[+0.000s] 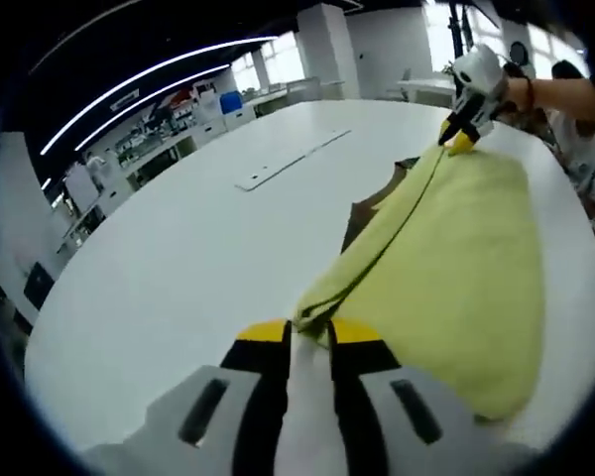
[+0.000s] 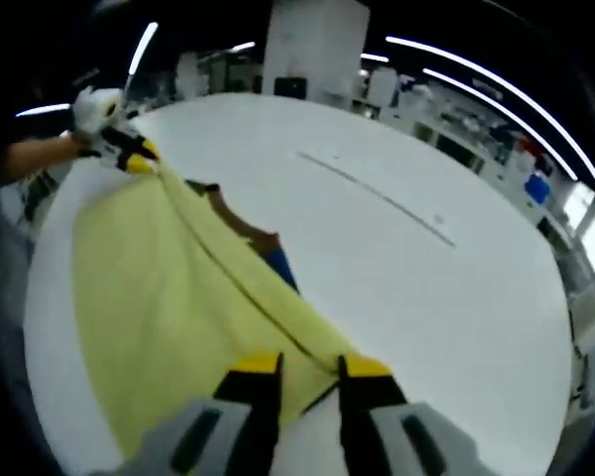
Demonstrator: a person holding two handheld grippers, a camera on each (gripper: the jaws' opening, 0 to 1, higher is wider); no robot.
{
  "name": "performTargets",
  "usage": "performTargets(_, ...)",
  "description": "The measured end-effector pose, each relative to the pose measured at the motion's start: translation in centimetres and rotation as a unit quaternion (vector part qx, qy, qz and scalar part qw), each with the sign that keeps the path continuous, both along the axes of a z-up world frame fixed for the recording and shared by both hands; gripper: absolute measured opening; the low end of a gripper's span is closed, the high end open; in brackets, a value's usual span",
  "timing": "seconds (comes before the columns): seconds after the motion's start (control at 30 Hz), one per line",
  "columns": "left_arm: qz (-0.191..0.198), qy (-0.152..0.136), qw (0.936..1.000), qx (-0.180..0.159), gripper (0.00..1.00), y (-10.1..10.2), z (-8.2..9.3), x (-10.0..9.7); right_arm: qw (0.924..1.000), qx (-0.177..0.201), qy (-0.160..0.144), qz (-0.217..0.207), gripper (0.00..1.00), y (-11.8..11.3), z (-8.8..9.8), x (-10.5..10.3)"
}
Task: Fold the garment on the visible template until the final outline fits inside the template.
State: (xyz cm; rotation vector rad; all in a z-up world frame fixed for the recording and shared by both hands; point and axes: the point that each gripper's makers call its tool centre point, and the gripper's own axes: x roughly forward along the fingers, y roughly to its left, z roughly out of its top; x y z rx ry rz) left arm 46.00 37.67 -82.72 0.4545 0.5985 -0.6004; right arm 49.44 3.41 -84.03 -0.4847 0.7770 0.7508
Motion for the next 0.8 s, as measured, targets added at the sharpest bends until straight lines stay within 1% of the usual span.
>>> performTargets(0.1, -0.005, -0.001, 1.0000, 0.003, 0.13, 0.2, -0.4, 0.3, 0.9999, -0.007, -0.007, 0.006, 0.15, 0.0, -0.2, 0.3)
performTargets(0.13, -0.007, -0.002, 1.0000, 0.006, 0.13, 0.1, -0.3, 0.4, 0.9999, -0.008, -0.008, 0.006, 0.14, -0.1, -0.2, 0.3)
performTargets(0.2, -0.006, -0.004, 0.9999, 0.010, 0.12, 0.1, -0.5, 0.6, 0.9998, -0.014, -0.011, 0.010, 0.12, -0.1, -0.3, 0.3)
performTargets(0.27, -0.002, -0.003, 0.9999, 0.010, 0.12, 0.3, -0.6, 1.0, 0.9998, -0.012, -0.012, 0.010, 0.11, -0.1, -0.3, 0.4)
performTargets(0.37, 0.005, -0.002, 1.0000, 0.004, 0.10, 0.3, -0.7, 1.3, 0.9996, -0.018, -0.019, 0.013, 0.06, -0.1, -0.4, 0.6)
performTargets(0.4, 0.007, 0.000, 1.0000, 0.000, 0.07, 0.2, -0.7, 1.2, 0.9995, -0.018, -0.021, 0.013, 0.04, -0.1, -0.4, 0.6)
performTargets(0.43, 0.012, 0.005, 0.9999, -0.003, 0.04, 0.2, -0.8, 1.2, 0.9996, -0.018, -0.021, 0.009, 0.02, -0.2, -0.6, 0.7)
performTargets(0.5, 0.017, 0.005, 0.9998, -0.004, 0.04, 0.1, -0.9, 1.2, 0.9998, -0.011, -0.018, -0.002, 0.00, -0.2, -0.5, 0.9)
performTargets(0.57, 0.029, 0.006, 0.9995, -0.013, 0.03, 0.3, -0.8, 1.3, 0.9998, 0.004, -0.011, -0.017, 0.00, -0.2, -0.4, 1.2)
performTargets(0.63, 0.038, 0.006, 0.9989, -0.025, 0.03, 0.2, -0.6, 1.3, 0.9995, 0.012, -0.010, -0.028, 0.00, -0.3, -0.2, 0.9)
performTargets(0.67, 0.053, 0.007, 0.9979, -0.036, 0.02, 0.4, -0.5, 1.4, 0.9992, 0.018, -0.009, -0.034, 0.00, -0.3, 0.0, 0.9)
performTargets(0.7, 0.057, 0.008, 0.9974, -0.043, 0.02, 0.4, -0.4, 1.4, 0.9990, 0.022, -0.010, -0.037, 0.00, -0.2, 0.2, 0.9)
performTargets(0.73, 0.071, 0.012, 0.9957, -0.059, 0.02, 0.7, -0.5, 1.6, 0.9985, 0.030, -0.016, -0.044, 0.00, -0.1, 0.7, 1.1)
performTargets(0.77, 0.080, 0.013, 0.9944, -0.067, 0.02, 0.8, -0.4, 1.7, 0.9980, 0.034, -0.018, -0.049, 0.00, -0.1, 0.9, 1.1)
performTargets(0.8, 0.082, 0.016, 0.9937, -0.074, 0.02, 0.5, -0.2, 1.6, 0.9976, 0.039, -0.018, -0.054, 0.00, -0.1, 1.1, 1.2)
